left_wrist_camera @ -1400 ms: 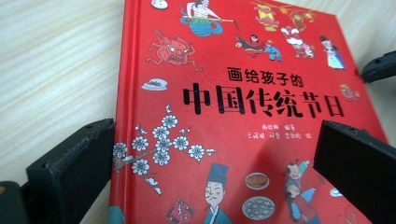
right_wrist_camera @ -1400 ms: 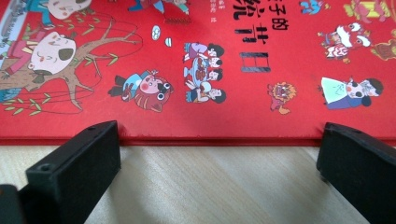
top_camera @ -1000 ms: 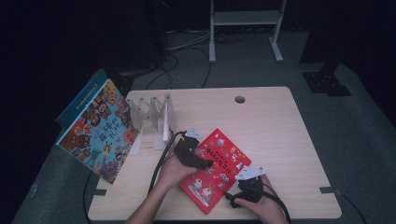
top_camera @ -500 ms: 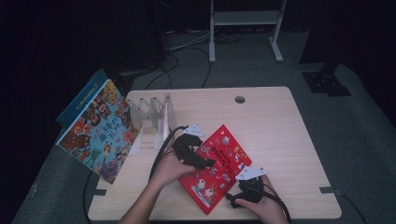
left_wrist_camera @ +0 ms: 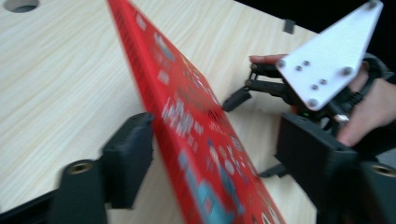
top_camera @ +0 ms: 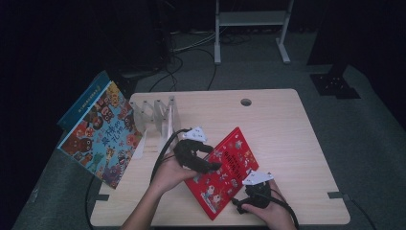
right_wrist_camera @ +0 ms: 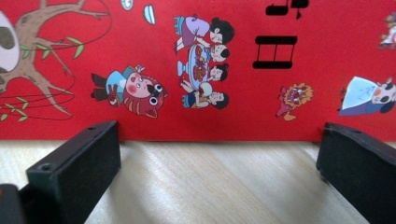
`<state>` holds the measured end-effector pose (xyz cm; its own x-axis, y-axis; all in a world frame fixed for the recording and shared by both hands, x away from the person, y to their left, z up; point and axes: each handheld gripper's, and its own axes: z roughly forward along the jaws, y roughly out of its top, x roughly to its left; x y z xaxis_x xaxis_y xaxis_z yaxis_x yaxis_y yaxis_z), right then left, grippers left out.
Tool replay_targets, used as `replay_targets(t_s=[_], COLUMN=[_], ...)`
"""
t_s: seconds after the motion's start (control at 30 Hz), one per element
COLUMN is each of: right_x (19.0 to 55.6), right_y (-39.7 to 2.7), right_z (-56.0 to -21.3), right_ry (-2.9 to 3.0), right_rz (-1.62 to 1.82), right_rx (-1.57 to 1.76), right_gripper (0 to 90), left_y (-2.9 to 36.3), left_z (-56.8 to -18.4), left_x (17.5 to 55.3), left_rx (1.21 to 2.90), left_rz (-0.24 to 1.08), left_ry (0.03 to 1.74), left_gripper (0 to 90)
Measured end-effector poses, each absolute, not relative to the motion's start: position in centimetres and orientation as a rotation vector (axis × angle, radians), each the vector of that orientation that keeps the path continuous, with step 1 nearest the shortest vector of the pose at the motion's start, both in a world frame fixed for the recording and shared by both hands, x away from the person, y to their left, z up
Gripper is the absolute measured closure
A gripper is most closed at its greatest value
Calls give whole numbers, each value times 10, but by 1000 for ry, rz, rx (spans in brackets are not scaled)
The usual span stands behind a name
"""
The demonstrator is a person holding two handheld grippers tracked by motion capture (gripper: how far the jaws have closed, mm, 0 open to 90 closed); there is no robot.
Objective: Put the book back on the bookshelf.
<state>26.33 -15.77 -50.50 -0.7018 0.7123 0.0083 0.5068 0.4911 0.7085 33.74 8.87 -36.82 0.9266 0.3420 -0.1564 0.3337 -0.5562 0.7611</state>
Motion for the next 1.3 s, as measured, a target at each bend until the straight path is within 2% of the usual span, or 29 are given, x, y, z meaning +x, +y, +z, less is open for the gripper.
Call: replay_targets(t_s=[0.07,0.13,0.37,0.4,0.47,0.6,0.8,1.03,1.3], right_x=[264,264,264,264,265,269,279,292,286], right_y=[-158,-158,-158,-159,-165,-179,-199,-198,-189], right_z=[-505,-505,-505,-505,-504,-502,-492,-492,-493], right_ry=[2445,2441,2439,2434,2412,2378,2298,2294,2331], right_rz=[1023,1022,1024,1034,1055,1083,1157,1212,1237], right_rx=[1038,1039,1042,1041,1028,1041,1069,1016,995], right_gripper=[0,0,0,29,153,203,215,232,253], left_y=[91,87,86,86,87,91,94,96,98], left_z=[-367,-368,-366,-366,-365,-363,-353,-341,-338], left_x=[336,333,332,332,333,337,341,344,345], left_rx=[2189,2209,2284,2291,2287,2288,2317,2335,2380], left_rz=[-26,-18,59,69,62,33,10,-1,38], left_ry=[458,445,440,436,445,427,386,333,320], left_gripper=[424,484,608,625,637,663,714,793,770])
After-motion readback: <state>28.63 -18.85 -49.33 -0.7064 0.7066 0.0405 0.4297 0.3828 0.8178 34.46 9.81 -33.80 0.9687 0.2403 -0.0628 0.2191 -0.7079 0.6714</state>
